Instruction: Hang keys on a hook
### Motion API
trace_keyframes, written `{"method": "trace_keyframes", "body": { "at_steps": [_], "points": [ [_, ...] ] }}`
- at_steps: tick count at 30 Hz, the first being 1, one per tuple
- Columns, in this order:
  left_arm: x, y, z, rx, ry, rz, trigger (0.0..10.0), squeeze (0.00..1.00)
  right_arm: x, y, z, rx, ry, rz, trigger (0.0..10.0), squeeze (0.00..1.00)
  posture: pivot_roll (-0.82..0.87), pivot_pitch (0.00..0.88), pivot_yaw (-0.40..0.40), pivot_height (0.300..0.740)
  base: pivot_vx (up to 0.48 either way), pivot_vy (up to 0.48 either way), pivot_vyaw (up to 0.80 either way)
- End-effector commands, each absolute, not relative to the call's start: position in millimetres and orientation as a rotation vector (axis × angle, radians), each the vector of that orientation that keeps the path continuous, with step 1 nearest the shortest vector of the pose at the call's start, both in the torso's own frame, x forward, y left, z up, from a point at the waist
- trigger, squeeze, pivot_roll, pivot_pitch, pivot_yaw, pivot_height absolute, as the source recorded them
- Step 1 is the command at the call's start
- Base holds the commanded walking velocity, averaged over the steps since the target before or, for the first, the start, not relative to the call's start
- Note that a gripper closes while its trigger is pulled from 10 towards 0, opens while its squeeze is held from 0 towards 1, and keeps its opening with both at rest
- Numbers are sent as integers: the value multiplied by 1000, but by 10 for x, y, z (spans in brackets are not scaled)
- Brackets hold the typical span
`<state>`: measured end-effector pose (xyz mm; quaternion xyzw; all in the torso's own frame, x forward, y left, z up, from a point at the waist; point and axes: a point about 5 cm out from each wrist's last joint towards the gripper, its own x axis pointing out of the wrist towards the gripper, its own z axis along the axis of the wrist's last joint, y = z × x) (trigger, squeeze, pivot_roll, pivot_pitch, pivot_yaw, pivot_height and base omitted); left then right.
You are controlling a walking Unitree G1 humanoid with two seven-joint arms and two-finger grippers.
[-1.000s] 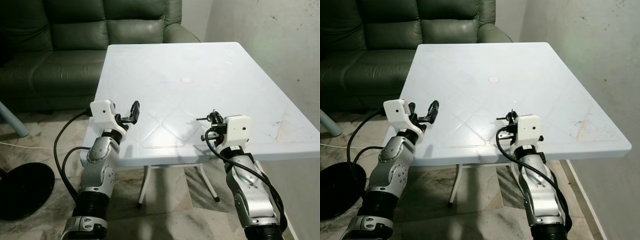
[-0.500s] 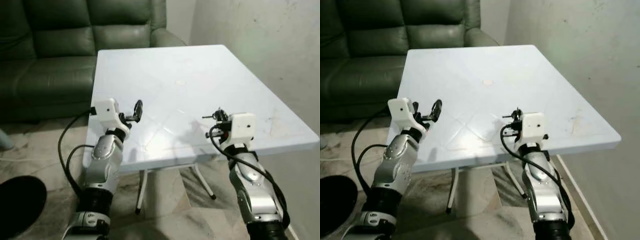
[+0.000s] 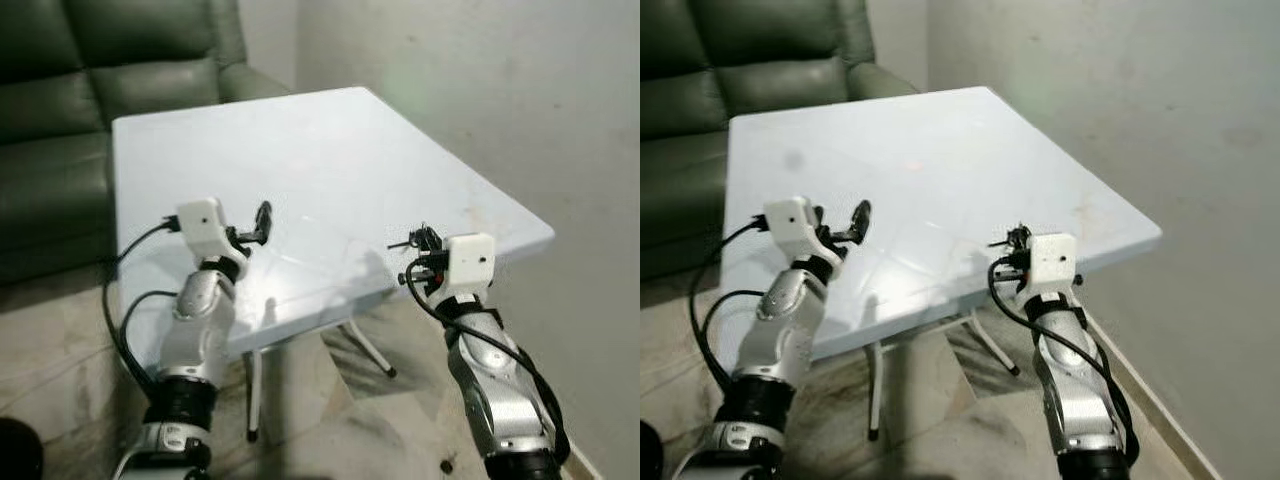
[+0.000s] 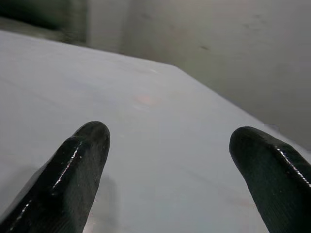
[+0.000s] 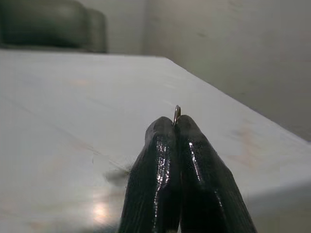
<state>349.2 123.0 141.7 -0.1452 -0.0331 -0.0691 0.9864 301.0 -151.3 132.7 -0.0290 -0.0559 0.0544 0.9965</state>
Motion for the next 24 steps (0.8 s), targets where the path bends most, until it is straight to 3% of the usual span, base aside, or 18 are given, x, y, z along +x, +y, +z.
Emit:
{"method": "trace_keyframes", "body": {
  "at_steps": [1,24],
  "points": [
    [3489,1265,1435,-266,-72,-136,10000,0,3020,-1494,1392,-50,-135,113,10000,0,-90,17,-8,732,0,0,-688],
    [3489,1219,1436,-243,-62,-166,10000,0,3005,-1463,1382,-48,-133,123,10000,0,-89,0,-7,732,0,0,-685]
  ]
}}
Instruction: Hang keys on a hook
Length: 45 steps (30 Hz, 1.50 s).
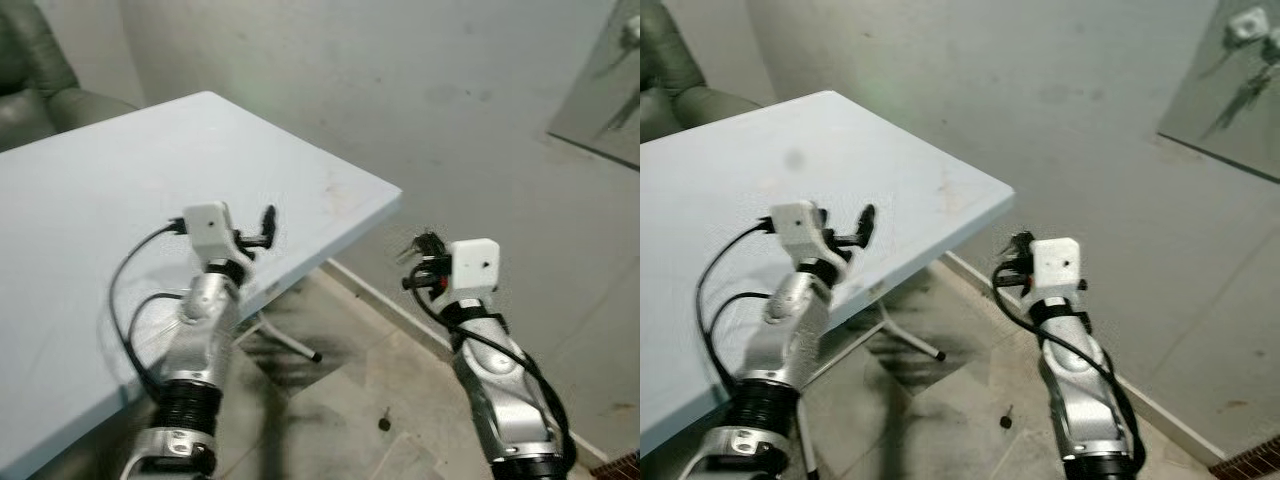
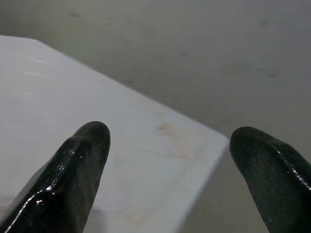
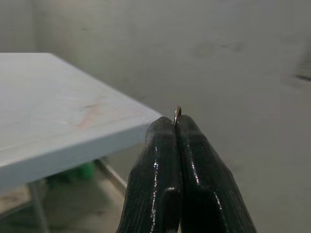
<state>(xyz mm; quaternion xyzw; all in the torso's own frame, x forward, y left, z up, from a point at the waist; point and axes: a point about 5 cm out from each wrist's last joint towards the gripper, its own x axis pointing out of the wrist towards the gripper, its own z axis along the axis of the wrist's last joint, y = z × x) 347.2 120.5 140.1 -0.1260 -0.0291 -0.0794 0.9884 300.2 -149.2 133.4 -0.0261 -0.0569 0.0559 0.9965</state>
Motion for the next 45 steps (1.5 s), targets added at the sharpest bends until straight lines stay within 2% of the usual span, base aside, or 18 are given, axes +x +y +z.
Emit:
{"method": "trace_keyframes", "body": {
  "at_steps": [1,45],
  "points": [
    [3488,1212,1438,-241,-63,-169,10000,0,3005,-1467,1382,-48,-133,122,10000,0,-89,0,-7,732,0,0,-681],
    [3421,1190,1432,-230,-53,-172,10000,0,2991,-1460,1374,-29,-135,117,10000,0,-71,33,-12,732,0,0,-653]
  ]
}}
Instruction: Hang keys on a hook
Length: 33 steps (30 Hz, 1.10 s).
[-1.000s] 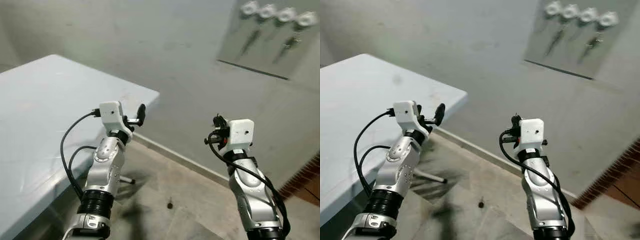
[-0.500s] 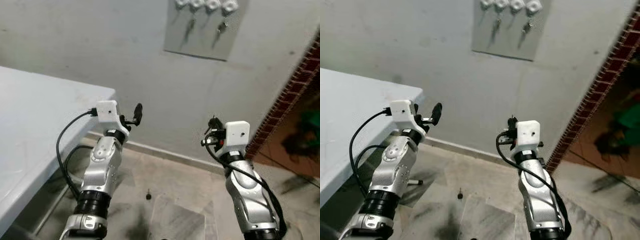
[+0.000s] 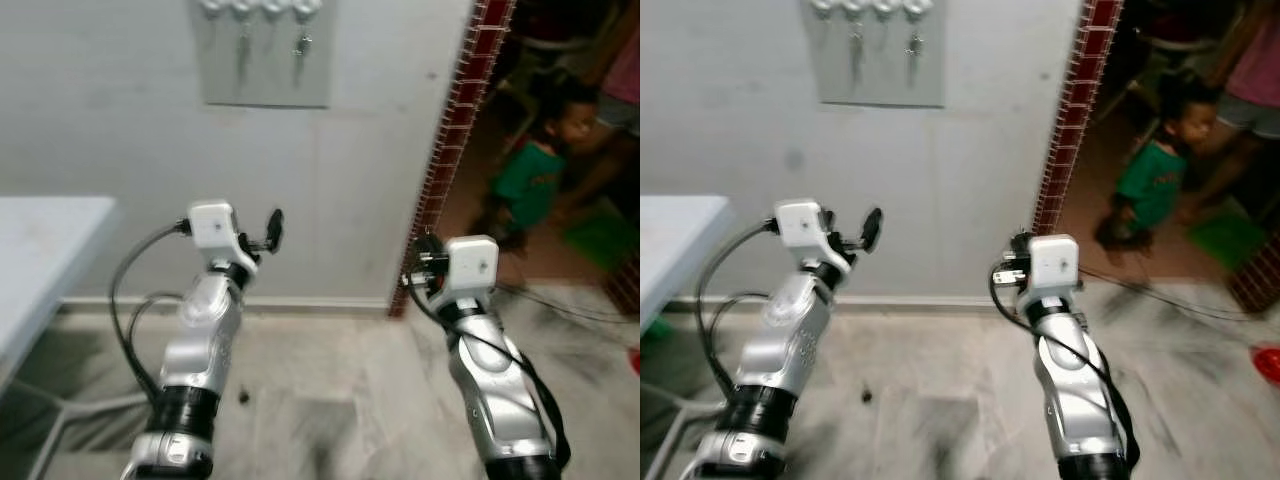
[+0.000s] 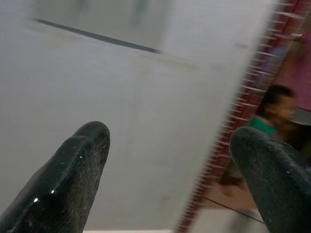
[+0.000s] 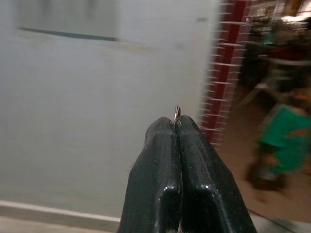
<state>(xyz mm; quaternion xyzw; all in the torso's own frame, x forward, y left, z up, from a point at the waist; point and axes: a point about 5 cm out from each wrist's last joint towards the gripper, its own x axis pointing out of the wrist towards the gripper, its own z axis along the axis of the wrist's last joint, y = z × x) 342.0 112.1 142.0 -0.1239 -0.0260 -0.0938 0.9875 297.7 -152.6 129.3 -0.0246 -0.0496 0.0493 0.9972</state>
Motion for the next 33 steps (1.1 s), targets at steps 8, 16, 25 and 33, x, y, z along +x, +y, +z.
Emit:
{"method": "trace_keyframes", "body": {
  "at_steps": [8,16,25,33],
  "points": [
    [3412,1172,1410,-252,-43,-168,10000,0,2977,-1484,1365,-46,-123,115,10000,0,-79,35,-13,732,0,0,0],
    [3419,1148,1403,-272,-32,-172,10000,0,2973,-1473,1370,-48,-127,120,10000,0,-83,31,-10,732,0,140,0],
    [3423,1128,1404,-253,-29,-179,10000,0,2959,-1461,1361,-47,-125,121,10000,0,-88,26,-6,732,0,213,0],
    [3429,1150,1425,-283,-46,-174,10000,0,2946,-1463,1354,-51,-125,123,10000,0,-89,22,-4,732,150,0,0]
  ]
}}
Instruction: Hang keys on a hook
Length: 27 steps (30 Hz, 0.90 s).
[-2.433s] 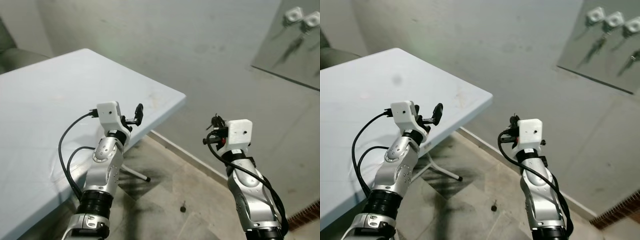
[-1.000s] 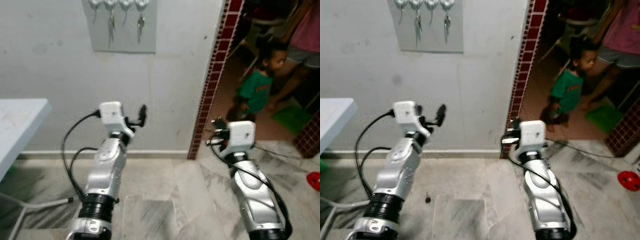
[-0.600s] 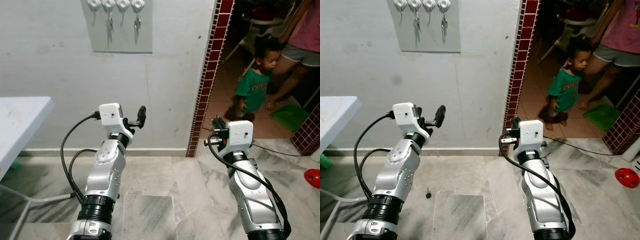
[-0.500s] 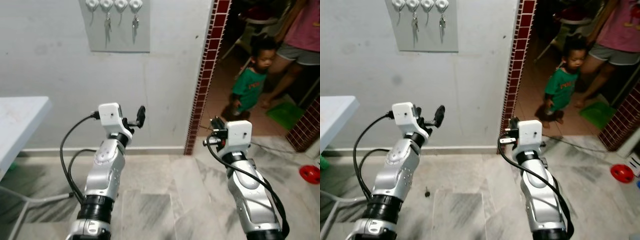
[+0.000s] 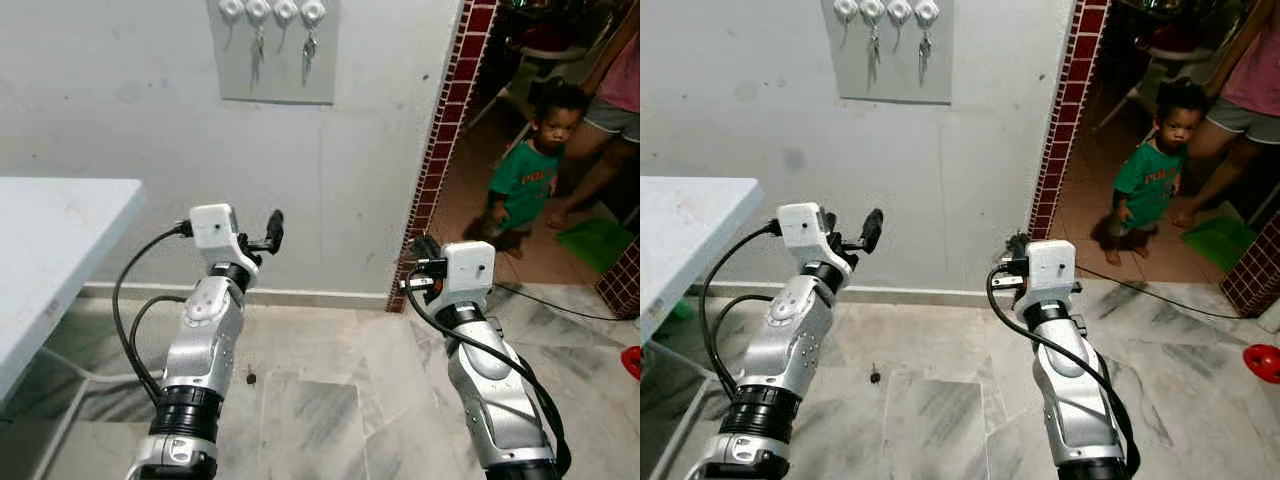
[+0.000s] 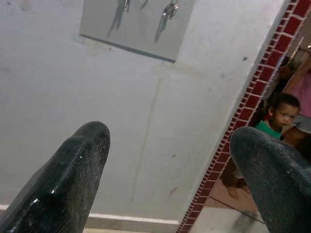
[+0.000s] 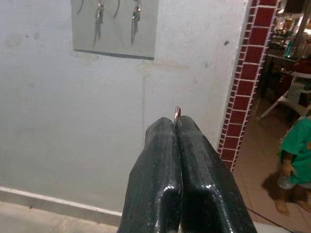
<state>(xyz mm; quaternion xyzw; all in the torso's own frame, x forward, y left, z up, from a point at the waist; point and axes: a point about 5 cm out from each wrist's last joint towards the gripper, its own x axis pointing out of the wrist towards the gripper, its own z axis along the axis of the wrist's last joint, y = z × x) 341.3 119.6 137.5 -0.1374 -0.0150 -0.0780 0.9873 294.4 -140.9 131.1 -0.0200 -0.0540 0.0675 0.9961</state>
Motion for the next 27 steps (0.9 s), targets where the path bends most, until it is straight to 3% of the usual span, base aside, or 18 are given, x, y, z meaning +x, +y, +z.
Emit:
{"method": "trace_keyframes", "body": {
  "at_steps": [1,4,27],
  "points": [
    [3431,1153,1425,-281,-44,-172,10000,0,2946,-1464,1353,-51,-125,122,10000,0,-89,22,-3,732,454,0,0],
    [3432,1153,1428,-281,-43,-171,10000,0,2948,-1460,1352,-52,-124,124,10000,0,-89,20,-3,732,346,0,0],
    [3431,1151,1406,-278,-35,-138,10000,0,2932,-1465,1344,-59,-121,128,10000,0,-90,28,-4,732,0,0,0]
  ]
}}
